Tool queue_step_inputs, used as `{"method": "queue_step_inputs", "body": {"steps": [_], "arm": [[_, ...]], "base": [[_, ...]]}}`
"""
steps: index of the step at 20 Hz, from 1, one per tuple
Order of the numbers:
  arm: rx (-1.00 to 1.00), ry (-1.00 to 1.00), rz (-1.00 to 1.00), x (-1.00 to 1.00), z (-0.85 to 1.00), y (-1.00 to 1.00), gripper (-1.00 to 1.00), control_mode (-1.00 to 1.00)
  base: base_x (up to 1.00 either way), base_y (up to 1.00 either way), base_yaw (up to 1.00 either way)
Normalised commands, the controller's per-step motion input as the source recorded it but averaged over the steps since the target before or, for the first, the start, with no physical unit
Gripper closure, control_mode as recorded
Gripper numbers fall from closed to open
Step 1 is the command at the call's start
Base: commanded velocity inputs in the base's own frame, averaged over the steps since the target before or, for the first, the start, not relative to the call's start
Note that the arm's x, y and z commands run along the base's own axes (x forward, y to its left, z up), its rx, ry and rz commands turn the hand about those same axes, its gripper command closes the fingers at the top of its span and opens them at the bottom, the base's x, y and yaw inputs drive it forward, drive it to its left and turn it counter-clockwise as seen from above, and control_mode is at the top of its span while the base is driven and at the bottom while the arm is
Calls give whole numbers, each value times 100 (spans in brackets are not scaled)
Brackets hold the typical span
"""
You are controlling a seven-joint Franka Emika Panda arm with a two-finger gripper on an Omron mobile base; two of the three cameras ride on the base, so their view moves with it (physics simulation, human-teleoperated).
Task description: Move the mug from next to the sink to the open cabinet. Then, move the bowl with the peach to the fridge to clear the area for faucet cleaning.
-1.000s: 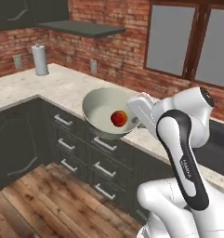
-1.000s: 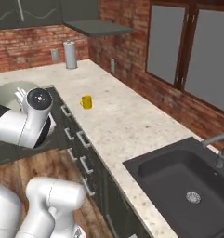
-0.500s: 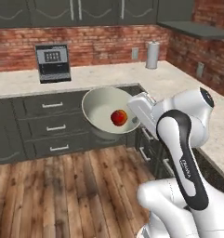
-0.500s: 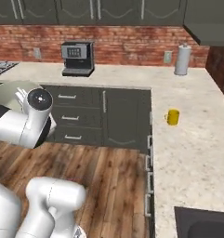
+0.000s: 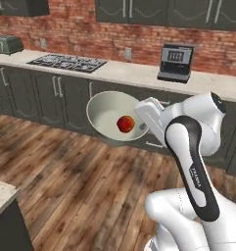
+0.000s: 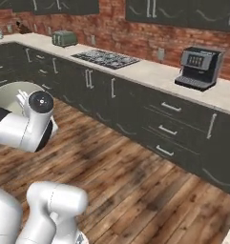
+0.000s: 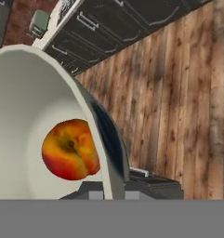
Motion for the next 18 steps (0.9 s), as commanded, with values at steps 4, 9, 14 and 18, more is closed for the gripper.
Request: {"method": "queue_step_inputs", "body": {"steps": [4,9,14,18], "arm": [[0,0,0,0,0,0,100,100],[0,0,0,0,0,0,100,100],[0,0,0,0,0,0,100,100],[0,0,0,0,0,0,100,100]], "base": [[-1,0,95],[0,0,98],[21,-20,37],[100,-100,6]]}}
